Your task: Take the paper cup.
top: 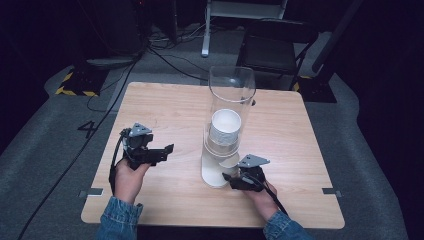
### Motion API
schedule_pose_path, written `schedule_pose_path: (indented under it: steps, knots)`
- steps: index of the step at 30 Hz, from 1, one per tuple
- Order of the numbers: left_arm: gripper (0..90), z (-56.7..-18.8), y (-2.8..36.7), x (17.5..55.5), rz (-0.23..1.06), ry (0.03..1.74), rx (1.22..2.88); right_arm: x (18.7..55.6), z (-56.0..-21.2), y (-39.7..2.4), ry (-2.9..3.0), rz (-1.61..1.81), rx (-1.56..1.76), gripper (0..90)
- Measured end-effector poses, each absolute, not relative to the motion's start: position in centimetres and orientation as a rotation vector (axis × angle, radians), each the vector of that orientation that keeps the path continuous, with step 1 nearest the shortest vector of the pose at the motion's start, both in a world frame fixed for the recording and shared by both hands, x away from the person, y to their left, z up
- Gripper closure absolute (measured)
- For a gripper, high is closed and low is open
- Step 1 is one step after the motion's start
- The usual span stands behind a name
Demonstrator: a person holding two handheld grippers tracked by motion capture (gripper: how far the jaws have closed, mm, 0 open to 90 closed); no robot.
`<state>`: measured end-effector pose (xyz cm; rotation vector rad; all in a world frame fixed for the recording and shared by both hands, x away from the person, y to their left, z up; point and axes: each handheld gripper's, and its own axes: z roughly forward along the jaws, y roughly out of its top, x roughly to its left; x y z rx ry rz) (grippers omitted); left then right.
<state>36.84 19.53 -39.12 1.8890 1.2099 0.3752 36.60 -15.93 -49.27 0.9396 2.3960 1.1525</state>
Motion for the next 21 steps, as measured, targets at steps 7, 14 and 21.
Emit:
schedule_pose_path:
  steps: [7,14,21]
  knots:
    - [15.9,-39.1,19.2,37.2,0.374,1.198,1.899,36.4,-49.0,-17.0,2.373,1.133,0.957,35.3]
    - [15.9,-39.1,19.0,37.4,0.369,1.195,1.900,36.4,-48.9,-17.8,2.361,1.108,0.983,35.3]
    - [15.9,-39.0,19.1,37.3,0.369,1.199,1.894,36.7,-48.5,-18.7,2.352,1.097,1.000,35.3]
